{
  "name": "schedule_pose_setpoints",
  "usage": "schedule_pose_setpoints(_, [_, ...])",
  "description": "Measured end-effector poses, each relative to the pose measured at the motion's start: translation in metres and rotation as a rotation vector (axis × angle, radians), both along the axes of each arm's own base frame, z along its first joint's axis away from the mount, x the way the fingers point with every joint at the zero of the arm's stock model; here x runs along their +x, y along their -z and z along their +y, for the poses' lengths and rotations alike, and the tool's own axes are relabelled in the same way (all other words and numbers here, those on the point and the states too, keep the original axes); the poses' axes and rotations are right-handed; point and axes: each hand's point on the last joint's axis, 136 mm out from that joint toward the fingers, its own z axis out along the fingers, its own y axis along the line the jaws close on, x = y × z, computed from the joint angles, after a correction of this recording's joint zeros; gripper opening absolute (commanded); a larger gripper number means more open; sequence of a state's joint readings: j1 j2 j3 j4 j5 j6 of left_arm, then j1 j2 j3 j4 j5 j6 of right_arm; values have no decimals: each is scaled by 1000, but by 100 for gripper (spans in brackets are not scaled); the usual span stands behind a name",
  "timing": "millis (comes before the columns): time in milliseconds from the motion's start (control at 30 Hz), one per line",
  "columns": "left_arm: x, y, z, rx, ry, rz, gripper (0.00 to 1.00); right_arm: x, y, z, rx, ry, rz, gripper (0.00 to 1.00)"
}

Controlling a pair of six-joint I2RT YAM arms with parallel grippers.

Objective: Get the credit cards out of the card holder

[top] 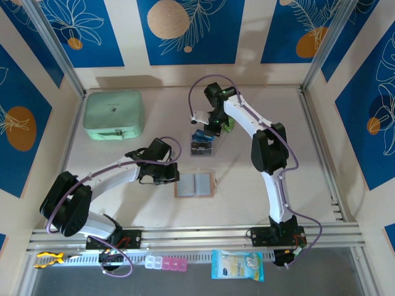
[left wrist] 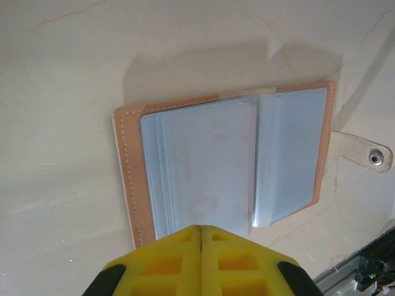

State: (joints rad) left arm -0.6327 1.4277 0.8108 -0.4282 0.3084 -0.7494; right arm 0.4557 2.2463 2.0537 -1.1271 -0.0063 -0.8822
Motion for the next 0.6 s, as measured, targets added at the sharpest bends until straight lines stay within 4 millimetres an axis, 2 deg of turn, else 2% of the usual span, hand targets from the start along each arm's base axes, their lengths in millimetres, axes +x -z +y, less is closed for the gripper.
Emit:
schedule_pose_setpoints(167, [1, 0, 1, 0, -3, 0, 6, 2, 2, 0, -4, -2, -9, 21])
schedule_pose_setpoints(400, [1, 0, 1, -1, -4, 0, 6, 5, -3, -3, -11, 24, -34, 22])
schedule_pose_setpoints(600, [1, 0, 1, 0, -4, 0, 6, -6, -28, -7, 29, 132, -66, 21])
